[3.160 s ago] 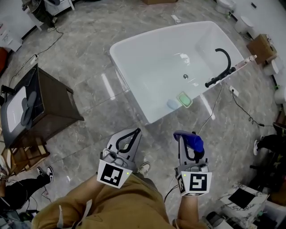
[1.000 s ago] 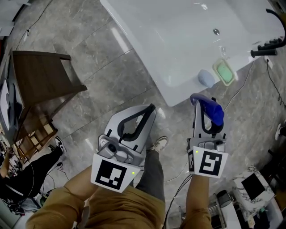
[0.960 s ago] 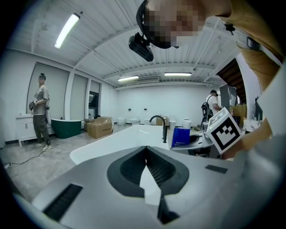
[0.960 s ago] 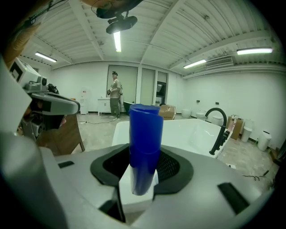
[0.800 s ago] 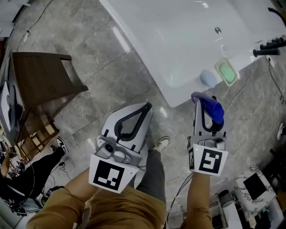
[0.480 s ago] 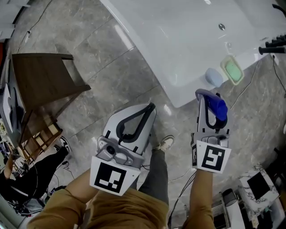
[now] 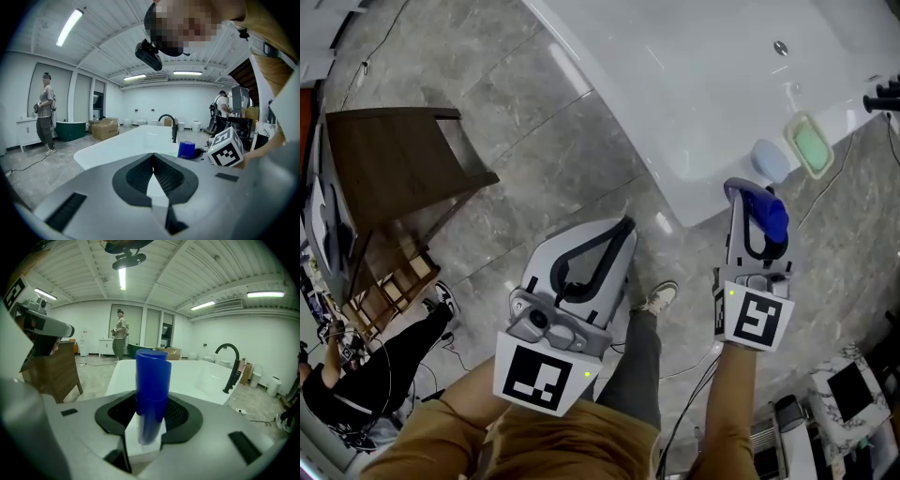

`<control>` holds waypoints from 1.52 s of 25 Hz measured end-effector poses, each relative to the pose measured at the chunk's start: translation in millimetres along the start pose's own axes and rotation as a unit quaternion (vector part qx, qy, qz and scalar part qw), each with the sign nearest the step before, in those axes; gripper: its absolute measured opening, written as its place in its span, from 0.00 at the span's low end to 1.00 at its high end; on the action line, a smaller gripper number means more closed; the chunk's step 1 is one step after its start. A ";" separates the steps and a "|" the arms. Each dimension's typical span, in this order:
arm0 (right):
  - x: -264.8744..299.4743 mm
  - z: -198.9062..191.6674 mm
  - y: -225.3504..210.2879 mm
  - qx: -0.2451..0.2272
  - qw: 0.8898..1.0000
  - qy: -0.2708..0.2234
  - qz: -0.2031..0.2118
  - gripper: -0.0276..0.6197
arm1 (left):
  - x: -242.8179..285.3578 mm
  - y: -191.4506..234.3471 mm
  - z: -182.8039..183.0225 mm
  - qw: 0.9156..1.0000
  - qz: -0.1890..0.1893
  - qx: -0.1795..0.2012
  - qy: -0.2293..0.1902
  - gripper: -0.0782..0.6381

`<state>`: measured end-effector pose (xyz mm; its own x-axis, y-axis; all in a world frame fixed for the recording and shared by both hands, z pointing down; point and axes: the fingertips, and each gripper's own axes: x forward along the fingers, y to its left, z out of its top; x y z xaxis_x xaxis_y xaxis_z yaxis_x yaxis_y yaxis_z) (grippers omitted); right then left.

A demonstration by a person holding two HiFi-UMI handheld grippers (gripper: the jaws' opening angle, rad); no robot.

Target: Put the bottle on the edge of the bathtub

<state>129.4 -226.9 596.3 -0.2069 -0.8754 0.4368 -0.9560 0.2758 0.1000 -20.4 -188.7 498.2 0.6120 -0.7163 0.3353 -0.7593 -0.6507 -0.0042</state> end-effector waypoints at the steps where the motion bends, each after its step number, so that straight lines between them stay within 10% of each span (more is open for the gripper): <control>1: 1.2 -1.8 0.6 0.000 1.000 0.001 0.000 0.30 | 0.1 0.3 -1.9 1.000 -0.001 0.000 0.002 0.12; 38: 14.5 -14.0 -1.2 0.016 1.000 -0.020 0.006 0.30 | 15.6 4.5 -15.8 1.000 0.008 -0.012 0.014 0.12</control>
<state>130.5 -234.4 615.0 -0.2254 -0.8874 0.4021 -0.9596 0.2734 0.0656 -17.7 -198.8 518.3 0.5931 -0.7190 0.3623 -0.7743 -0.6328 0.0117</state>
